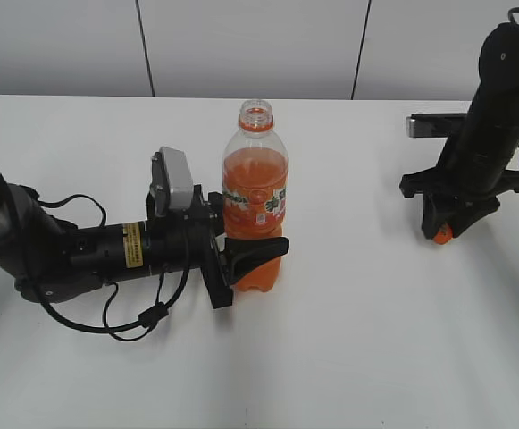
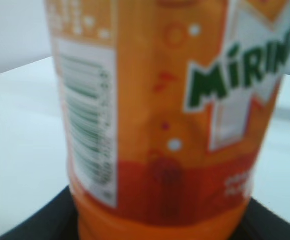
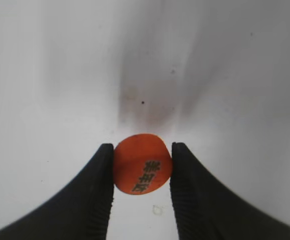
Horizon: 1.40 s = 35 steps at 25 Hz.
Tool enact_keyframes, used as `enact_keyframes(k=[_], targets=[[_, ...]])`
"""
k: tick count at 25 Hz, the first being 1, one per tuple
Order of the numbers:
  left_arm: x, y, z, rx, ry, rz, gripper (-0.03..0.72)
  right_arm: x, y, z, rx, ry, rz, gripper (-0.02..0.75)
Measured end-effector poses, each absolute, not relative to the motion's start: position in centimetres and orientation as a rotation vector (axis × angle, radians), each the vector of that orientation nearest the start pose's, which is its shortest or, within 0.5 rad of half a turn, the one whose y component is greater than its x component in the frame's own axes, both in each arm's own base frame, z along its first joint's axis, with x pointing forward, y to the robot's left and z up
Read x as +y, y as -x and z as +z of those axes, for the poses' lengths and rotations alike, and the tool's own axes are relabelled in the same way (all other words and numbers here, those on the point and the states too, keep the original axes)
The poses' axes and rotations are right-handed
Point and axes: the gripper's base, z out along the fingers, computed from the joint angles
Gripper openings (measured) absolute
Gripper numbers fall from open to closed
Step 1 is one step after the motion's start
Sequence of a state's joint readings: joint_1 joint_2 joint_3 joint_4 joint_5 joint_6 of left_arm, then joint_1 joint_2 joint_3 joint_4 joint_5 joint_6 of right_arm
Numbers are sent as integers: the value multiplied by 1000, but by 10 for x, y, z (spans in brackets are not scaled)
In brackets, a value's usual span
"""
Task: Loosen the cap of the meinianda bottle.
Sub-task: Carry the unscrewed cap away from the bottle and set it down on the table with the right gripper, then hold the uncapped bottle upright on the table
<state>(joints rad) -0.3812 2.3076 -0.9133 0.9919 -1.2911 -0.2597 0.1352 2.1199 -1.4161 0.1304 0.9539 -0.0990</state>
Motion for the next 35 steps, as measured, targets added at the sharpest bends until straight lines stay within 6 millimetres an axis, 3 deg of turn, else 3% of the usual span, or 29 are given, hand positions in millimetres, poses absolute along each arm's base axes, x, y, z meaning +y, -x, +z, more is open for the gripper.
enact_keyframes(k=[10, 22, 35], targets=[[-201, -305, 58, 1445, -1086, -1001, 386, 61, -393, 116, 3158, 274, 133, 262], [-201, -306, 58, 1451, -1067, -994, 386, 60, -393, 116, 3159, 294, 110, 554], [-202, -307, 59, 1455, -1055, -989, 410, 60, -391, 139, 3104, 366, 111, 572]])
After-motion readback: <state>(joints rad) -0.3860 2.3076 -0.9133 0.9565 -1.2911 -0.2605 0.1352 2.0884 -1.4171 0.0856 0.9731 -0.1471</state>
